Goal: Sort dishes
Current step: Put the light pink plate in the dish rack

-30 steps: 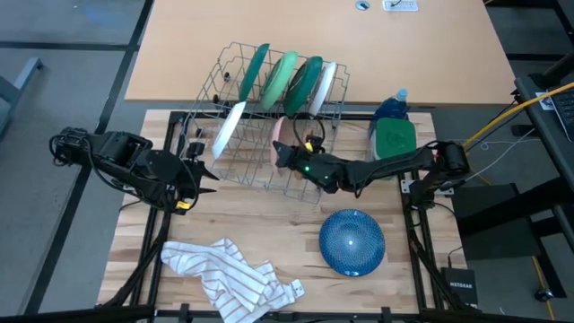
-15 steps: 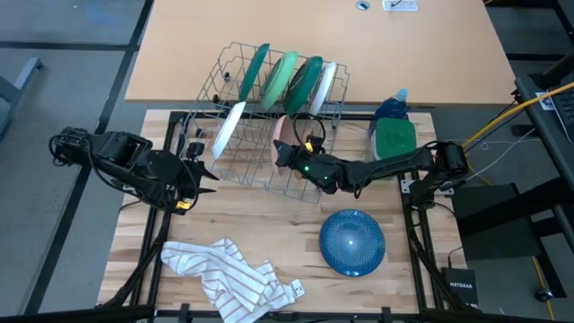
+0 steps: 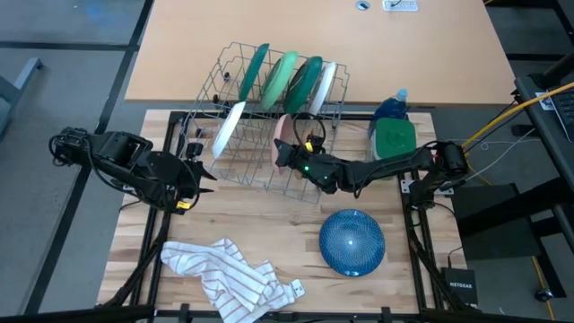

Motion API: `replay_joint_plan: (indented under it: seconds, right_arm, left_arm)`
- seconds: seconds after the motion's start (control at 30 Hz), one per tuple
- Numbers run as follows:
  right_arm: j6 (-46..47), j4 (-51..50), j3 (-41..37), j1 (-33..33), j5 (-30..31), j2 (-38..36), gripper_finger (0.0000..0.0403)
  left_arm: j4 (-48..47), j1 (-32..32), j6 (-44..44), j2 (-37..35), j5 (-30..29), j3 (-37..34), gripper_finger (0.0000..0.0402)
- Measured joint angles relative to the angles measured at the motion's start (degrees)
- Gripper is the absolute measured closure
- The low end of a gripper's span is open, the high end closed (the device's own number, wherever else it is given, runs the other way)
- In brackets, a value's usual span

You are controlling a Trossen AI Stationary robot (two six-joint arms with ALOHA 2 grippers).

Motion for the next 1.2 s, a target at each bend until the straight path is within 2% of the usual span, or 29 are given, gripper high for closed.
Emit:
replay_joint_plan:
  seconds: [0.33, 0.53, 0.67, 0.9, 1.2]
  right_arm:
    - [1.93, -7.4, 0.07, -0.06, 2.16, -0.15, 0.0396]
    - [1.83, -9.56, 0.07, -0.09, 2.04, -0.15, 0.0365]
    - [1.34, -10.67, 0.07, -0.07, 1.83, -0.15, 0.0361]
    - [1.28, -17.84, 0.0, -0.04, -2.9, -0.04, 0.0372]
    - [1.26, -19.77, -0.02, -0.04, -7.56, -0.04, 0.0373]
  left_arm:
    - [0.08, 0.0, -0.35, 0.0, 0.0, 0.0, 0.0273]
    - [0.08, 0.0, -0.33, 0.0, 0.0, 0.0, 0.0273]
    - [0.1, 0.0, -0.33, 0.0, 0.0, 0.0, 0.0273]
    - [0.08, 0.0, -0.59, 0.0, 0.0, 0.0, 0.0273]
    - [0.08, 0.01, -0.59, 0.0, 0.0, 0.0, 0.0273]
